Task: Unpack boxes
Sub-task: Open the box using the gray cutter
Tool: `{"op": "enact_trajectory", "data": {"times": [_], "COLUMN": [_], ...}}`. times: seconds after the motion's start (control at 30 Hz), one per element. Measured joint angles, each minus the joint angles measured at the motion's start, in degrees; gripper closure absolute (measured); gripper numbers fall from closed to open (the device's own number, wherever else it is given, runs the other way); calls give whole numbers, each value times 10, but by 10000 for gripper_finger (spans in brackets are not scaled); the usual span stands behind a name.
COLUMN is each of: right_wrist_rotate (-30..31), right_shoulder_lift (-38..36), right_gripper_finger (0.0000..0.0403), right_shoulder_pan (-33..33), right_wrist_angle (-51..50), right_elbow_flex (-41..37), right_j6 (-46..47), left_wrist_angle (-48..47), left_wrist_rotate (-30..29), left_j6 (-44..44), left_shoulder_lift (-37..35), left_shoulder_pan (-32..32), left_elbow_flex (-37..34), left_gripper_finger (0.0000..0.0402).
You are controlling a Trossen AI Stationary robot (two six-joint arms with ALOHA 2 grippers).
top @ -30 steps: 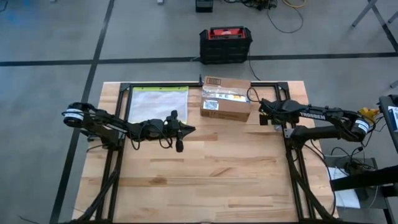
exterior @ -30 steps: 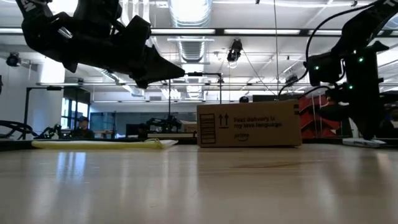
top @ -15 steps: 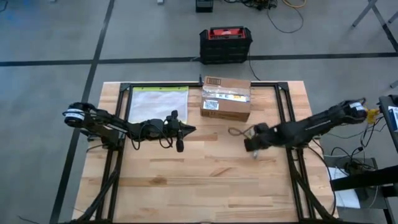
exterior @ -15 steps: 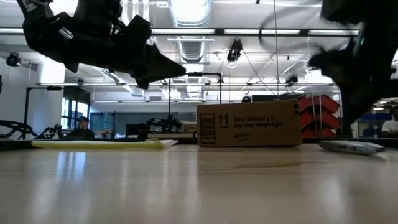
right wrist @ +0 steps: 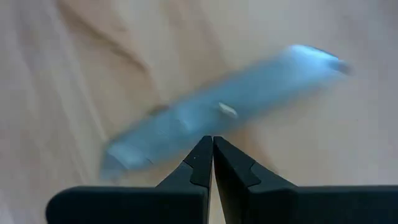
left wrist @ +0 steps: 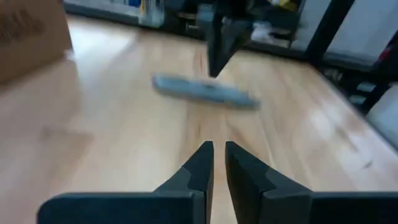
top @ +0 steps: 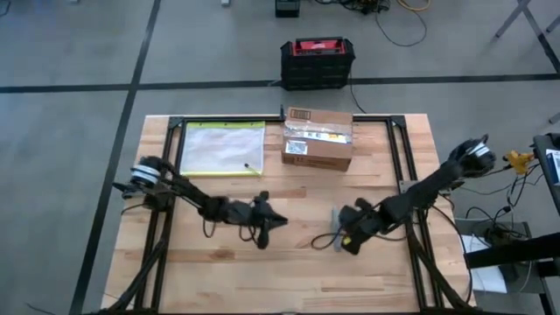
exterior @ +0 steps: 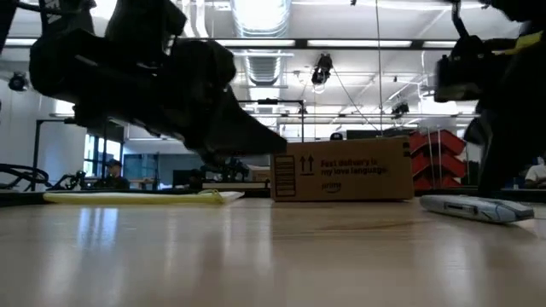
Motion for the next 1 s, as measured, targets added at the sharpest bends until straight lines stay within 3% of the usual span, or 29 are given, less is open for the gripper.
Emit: {"op": "enact_trajectory", "data": {"times": [0.1, 0.23, 0.5, 0.77, 0.87, 1.0], "right_wrist_rotate": [-35, -28, -4, 16, 18, 41], "right_shoulder_lift": [58, 98, 108, 124, 114, 107], "right_gripper_finger": [403, 403, 403, 403, 403, 403], "right_shoulder_pan": [0, 7, 15, 5, 5, 3], "right_wrist_angle": [96, 108, 105, 124, 125, 128], "right_elbow_flex": [4, 35, 59, 60, 63, 77], "right_j6": [-39, -67, -122, -164, -194, -204], "left_wrist_angle": [-78, -157, -209, -355, -358, -367], "left_wrist_rotate": [-17, -20, 66, 69, 30, -97], "left_j6": [-18, -28, -40, -120, -171, -204], "left_shoulder_lift": [20, 29, 33, -25, -62, -79], "left_shoulder_pan": [-9, -11, -14, -31, -52, -108], "left_elbow_flex": [43, 83, 117, 138, 138, 150], "left_gripper_finger": [338, 302, 249, 227, 219, 220]}}
